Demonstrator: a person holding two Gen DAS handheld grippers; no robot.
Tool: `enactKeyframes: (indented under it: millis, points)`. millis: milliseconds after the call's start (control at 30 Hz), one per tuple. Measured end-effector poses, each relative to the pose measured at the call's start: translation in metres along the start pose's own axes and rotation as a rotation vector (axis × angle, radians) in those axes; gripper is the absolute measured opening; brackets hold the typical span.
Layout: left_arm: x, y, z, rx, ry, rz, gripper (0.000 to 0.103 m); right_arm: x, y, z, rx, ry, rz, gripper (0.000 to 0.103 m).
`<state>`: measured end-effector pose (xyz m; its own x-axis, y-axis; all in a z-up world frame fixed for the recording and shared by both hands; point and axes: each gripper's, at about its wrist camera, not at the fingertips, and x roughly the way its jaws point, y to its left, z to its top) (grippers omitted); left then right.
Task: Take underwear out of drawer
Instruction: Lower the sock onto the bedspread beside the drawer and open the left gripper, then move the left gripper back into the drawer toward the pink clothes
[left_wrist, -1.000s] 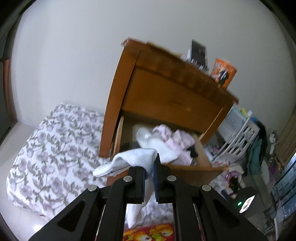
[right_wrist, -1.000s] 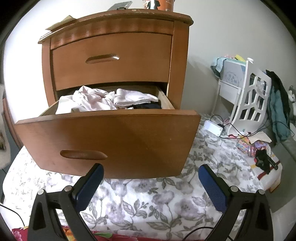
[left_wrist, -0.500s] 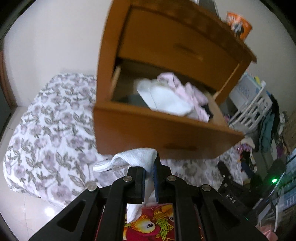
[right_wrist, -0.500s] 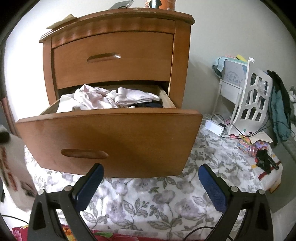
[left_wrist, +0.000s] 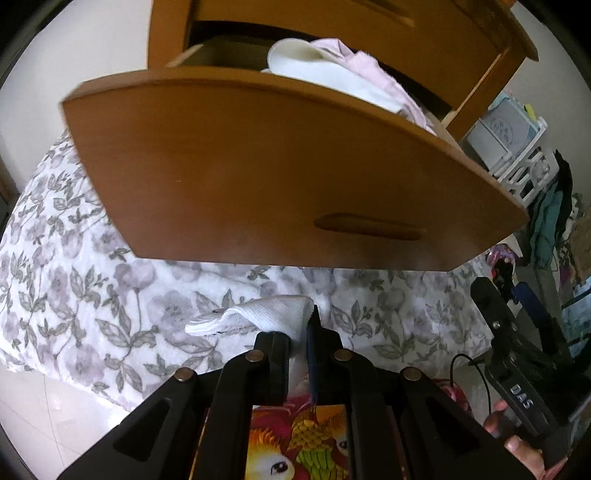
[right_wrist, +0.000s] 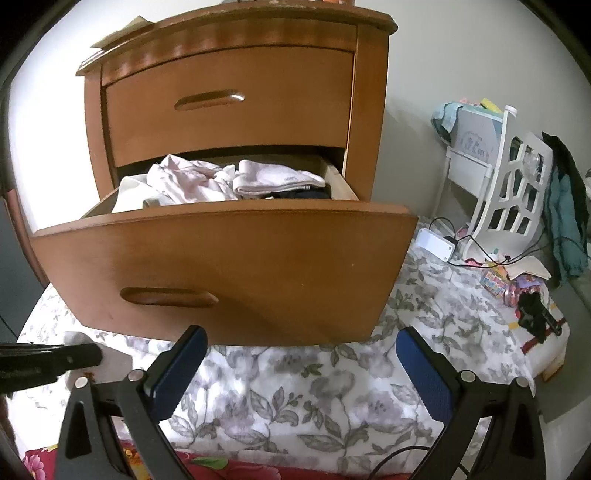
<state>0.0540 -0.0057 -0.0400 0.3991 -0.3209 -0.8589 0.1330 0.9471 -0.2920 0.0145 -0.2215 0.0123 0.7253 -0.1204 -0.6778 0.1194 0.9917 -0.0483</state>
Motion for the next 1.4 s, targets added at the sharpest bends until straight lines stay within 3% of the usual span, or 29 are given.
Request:
enactKeyframes:
  millis: [333,400,467,500,600,767,1167,1400]
  points:
    - [0.011,-0.01,0.008,0.03,0.01,-0.023,0.009,0.004,-0.001,-0.001,0.006,0.022,0.007,0.103]
    - [0.014,-0.011,0.008,0.035,0.025,-0.025,0.017,0.004,-0.001,-0.001,0.007,0.024,0.008,0.103]
    - [0.016,-0.012,0.007,0.037,0.032,-0.022,0.042,0.005,-0.001,-0.001,0.006,0.024,0.007,0.103]
    - [0.016,-0.012,0.006,0.037,0.031,-0.02,0.046,0.005,-0.001,-0.001,0.006,0.024,0.007,0.103]
    - [0.015,-0.011,0.005,0.037,0.032,-0.017,0.049,0.005,-0.001,-0.001,0.003,0.024,0.006,0.103]
    - [0.014,-0.006,0.004,0.019,0.031,0.009,0.068,0.004,-0.001,-0.001,0.003,0.022,0.005,0.103]
    - [0.009,0.011,0.002,-0.033,0.0,0.094,0.095,0.004,0.0,-0.001,0.002,0.023,0.005,0.103]
    - [0.006,0.016,0.001,-0.037,-0.028,0.118,0.102,0.004,0.0,-0.001,0.003,0.023,0.005,0.103]
